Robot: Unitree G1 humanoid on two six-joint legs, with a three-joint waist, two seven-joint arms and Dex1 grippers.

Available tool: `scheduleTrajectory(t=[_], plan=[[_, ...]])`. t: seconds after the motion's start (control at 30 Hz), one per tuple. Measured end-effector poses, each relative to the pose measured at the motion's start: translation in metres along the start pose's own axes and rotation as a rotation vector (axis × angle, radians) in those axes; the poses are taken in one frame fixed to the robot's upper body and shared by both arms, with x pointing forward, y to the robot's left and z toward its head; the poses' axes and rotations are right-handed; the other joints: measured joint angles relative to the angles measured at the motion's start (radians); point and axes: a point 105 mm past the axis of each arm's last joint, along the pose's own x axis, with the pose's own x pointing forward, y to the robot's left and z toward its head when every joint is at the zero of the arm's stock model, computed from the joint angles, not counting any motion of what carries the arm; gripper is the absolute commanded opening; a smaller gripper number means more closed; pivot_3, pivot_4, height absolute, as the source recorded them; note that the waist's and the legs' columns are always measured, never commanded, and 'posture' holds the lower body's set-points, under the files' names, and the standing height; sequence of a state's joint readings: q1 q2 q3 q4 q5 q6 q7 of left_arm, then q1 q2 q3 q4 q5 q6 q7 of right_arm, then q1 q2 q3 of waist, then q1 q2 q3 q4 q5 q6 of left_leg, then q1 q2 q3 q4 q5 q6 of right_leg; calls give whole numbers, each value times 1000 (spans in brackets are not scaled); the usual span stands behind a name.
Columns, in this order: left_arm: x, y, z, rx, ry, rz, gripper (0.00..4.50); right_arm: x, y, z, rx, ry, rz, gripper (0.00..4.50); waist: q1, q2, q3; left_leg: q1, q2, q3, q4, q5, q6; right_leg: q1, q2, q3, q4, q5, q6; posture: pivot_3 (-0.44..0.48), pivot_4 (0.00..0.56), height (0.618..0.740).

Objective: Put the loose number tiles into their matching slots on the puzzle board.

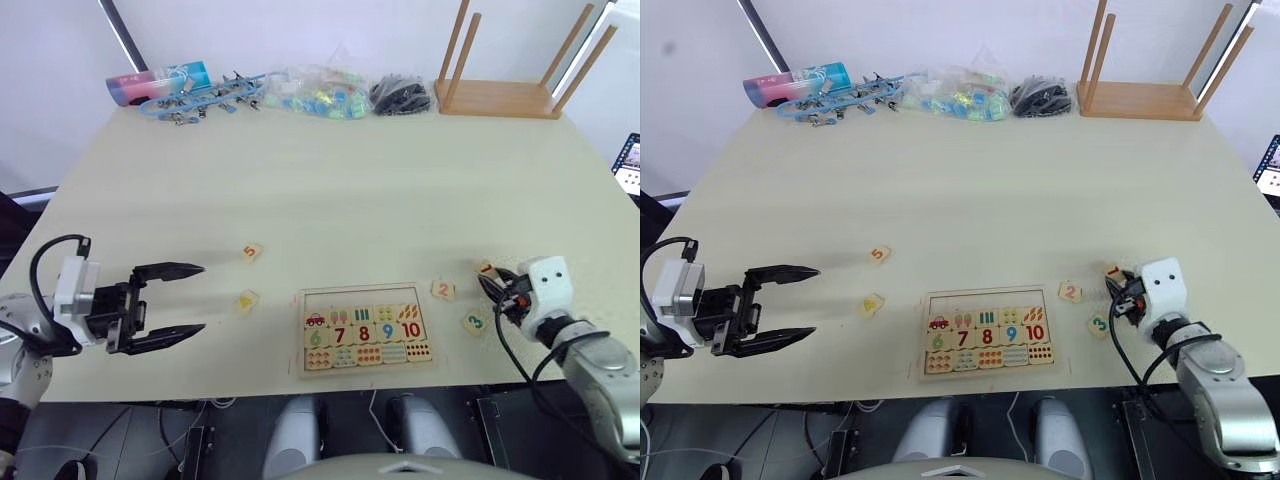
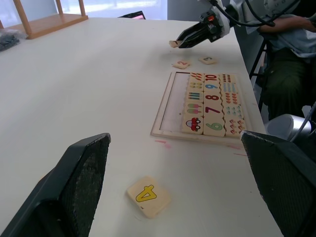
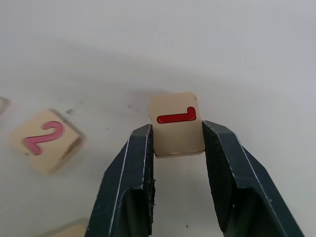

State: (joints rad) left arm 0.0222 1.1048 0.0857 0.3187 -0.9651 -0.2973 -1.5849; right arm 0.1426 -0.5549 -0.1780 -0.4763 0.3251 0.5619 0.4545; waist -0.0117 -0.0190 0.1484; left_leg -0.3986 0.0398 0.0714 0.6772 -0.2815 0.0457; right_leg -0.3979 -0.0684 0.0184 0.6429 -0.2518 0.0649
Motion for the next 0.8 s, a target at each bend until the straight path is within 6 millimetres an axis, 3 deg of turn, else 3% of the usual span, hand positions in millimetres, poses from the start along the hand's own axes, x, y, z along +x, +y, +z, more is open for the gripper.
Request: scheduleTrajectory(t=[0.17, 0.27, 0.43, 0.6, 0.8], plan=[[2, 3, 2, 14, -13, 1, 4500, -1, -1, 15, -102, 9, 176, 875, 1, 0, 0, 0, 0, 0, 0, 0, 0, 0, 0, 0, 0, 0, 0, 0, 150, 737], [4, 5, 5, 23, -17, -3, 4500, -2, 5, 32, -183, 10, 316, 875, 1, 0, 0, 0, 0, 0, 0, 0, 0, 0, 0, 0, 0, 0, 0, 0, 150, 737], [4, 3, 3, 19, -12, -6, 4500, -1, 20, 40, -200, 35, 459, 875, 1, 0, 1, 0, 0, -1, 0, 0, 0, 0, 0, 0, 0, 2, 3, 0, 150, 737], [3, -4, -2, -3, 4, -14, 4500, 13, 56, 82, -339, 8, 684, 875, -4, 0, 1, -1, 1, -1, -1, 0, 0, -3, 0, 1, 0, 2, 3, 0, 150, 737], [-7, -11, -7, -26, 20, 18, 4500, 28, 92, 93, -434, 30, 827, 875, 2, -1, 1, -3, 1, 0, -1, 0, 0, -6, -2, 0, 0, 2, 3, 0, 150, 737]])
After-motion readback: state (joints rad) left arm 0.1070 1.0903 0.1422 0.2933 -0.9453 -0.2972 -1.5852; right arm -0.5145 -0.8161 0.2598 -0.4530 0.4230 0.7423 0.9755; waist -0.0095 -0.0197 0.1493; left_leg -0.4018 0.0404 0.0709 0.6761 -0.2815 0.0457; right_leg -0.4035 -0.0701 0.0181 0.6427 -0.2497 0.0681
